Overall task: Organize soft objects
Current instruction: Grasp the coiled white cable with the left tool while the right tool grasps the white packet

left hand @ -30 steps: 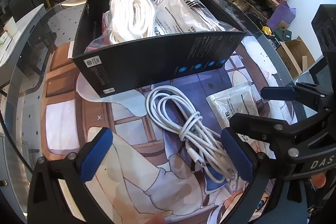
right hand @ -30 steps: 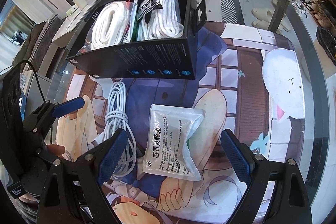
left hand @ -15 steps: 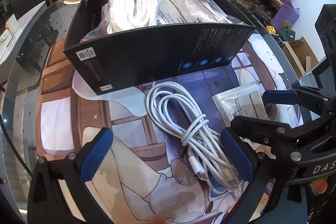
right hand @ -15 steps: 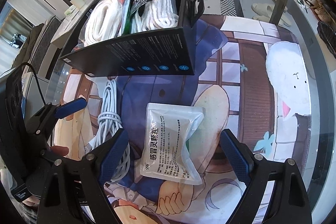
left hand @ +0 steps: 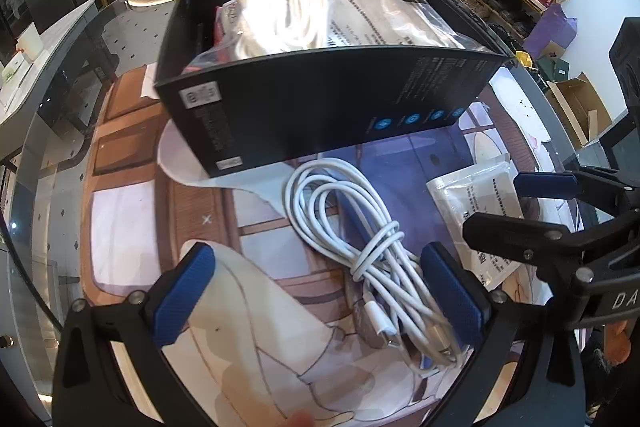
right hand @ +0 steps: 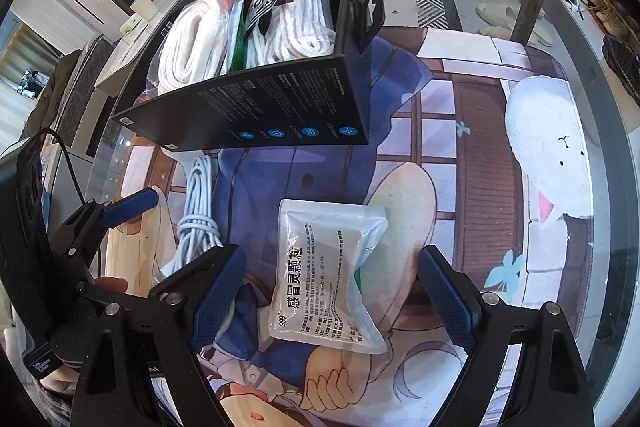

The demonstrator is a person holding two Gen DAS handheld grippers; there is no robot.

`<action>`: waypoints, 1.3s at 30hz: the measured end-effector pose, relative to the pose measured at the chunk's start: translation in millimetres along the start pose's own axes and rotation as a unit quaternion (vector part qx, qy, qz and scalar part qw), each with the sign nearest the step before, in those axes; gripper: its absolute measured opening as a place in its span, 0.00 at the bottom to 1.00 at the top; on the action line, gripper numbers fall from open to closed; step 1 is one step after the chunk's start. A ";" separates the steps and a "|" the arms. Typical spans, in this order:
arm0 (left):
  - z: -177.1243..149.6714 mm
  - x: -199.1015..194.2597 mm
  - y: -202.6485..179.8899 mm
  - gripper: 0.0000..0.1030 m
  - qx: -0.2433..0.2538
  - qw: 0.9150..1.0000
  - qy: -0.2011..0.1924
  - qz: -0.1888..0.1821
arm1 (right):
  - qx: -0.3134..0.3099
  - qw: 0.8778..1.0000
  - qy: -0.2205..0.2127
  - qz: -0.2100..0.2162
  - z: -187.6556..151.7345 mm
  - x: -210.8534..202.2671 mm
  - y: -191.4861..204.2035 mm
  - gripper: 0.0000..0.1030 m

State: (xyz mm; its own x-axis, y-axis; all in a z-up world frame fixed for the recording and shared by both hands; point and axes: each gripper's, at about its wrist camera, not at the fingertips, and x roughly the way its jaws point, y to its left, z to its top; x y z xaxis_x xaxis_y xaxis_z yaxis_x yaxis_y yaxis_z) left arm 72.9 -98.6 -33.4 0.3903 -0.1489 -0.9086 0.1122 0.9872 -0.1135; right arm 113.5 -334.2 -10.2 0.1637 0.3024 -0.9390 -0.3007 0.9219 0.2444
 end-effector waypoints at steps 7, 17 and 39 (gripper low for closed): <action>-3.8 -2.8 12.3 1.00 -0.009 1.000 0.003 0.004 | -0.013 1.000 0.002 -0.005 1.9 3.9 11.9 0.84; -4.5 0.0 9.0 0.97 -0.008 1.000 0.001 0.017 | -0.017 0.999 0.001 -0.031 4.0 4.5 15.2 0.64; -12.3 -15.1 17.0 0.46 -0.005 0.998 0.012 0.055 | -0.052 0.995 0.011 -0.080 -5.9 11.8 39.8 0.64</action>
State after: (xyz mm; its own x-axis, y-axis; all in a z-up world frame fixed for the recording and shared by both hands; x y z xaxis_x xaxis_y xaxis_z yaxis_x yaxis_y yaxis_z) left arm 57.7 -78.9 -26.6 0.3777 -0.0380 -0.9251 0.0601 0.9981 -0.0164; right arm 97.9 -295.4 -13.0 0.1979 0.1480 -0.9690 -0.3691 0.9270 0.0663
